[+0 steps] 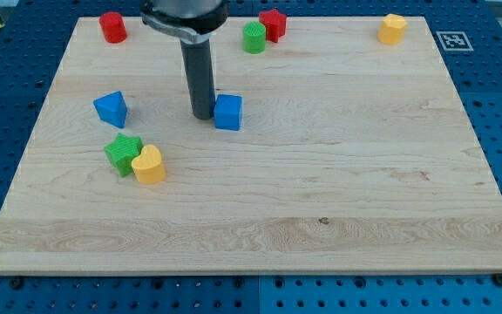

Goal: Slide the blue cube to the bottom of the yellow hexagon

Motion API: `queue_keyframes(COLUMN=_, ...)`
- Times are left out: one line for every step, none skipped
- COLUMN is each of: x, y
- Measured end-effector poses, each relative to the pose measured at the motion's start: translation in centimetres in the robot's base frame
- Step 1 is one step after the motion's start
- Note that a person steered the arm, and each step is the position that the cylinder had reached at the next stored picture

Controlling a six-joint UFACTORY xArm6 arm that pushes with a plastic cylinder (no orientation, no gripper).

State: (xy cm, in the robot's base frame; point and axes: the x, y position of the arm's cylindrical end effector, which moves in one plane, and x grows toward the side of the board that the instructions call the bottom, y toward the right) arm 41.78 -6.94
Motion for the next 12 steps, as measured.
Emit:
queue_keyframes(x=1.0, y=1.5)
queue_keyframes(x=0.7, y=4.3)
queue_keyframes(x=-0.4, y=6.7)
queue_keyframes(x=-2.1, y=7.9)
queue_keyframes(x=-3.0, y=10.5)
queue_keyframes(x=-3.0, y=14.2)
queue_keyframes(x=-3.6, y=17.2)
queue_keyframes(x=-4.3, y=18.9)
queue_keyframes(x=-4.3, y=21.6)
queue_keyframes(x=-4.2, y=23.9)
queue_keyframes(x=-4.3, y=24.6)
queue_keyframes(x=-4.3, y=23.1)
